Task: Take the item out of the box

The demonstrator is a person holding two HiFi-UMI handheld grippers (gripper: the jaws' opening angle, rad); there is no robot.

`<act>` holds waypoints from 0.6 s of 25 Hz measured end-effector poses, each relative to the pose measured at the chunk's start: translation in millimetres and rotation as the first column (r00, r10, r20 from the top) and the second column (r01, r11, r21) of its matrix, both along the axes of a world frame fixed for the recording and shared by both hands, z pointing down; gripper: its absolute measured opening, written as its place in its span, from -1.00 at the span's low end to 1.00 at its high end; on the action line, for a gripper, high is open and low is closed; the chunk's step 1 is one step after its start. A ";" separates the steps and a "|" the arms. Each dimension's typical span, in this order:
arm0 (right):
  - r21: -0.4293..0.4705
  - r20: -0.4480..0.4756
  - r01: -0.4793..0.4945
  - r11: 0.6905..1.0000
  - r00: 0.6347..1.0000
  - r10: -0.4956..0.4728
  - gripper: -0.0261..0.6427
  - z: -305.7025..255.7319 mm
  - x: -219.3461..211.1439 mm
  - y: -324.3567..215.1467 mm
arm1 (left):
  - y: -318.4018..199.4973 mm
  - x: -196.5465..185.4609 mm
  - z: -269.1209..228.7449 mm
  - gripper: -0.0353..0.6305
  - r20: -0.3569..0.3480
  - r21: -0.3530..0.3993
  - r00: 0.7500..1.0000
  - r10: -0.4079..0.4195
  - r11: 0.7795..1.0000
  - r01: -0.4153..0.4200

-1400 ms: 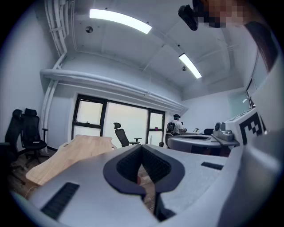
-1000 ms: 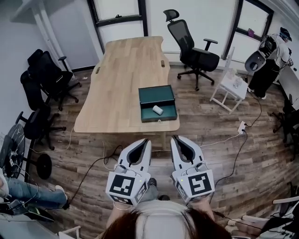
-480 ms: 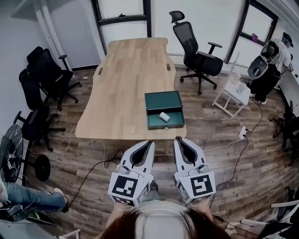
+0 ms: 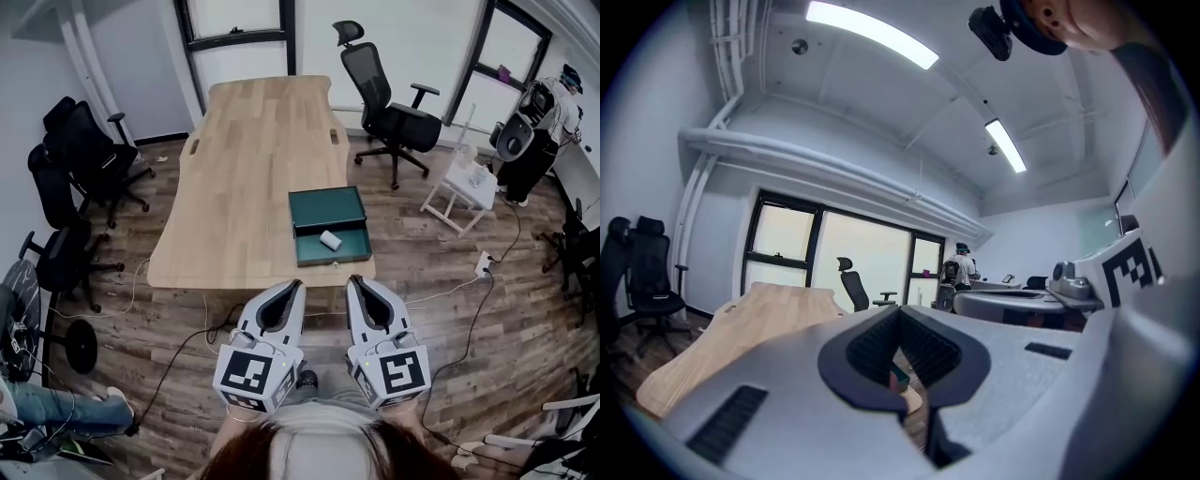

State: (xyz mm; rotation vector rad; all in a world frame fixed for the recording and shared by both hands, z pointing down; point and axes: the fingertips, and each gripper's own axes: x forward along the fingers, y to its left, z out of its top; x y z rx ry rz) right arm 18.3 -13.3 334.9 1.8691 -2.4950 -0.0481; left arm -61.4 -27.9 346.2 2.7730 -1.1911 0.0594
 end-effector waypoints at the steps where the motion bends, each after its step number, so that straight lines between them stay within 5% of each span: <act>1: 0.001 0.000 -0.005 1.000 1.000 0.005 -0.85 0.0 0.8 -1.2 | -1.4 1.0 -0.3 -0.87 0.002 0.002 1.000 0.005 1.000 -0.005; 15: -0.002 -0.003 -0.018 1.000 1.000 0.018 -0.85 4.6 19.4 -34.3 | -31.7 19.9 -4.4 -0.87 0.014 0.017 1.000 0.018 1.000 -0.018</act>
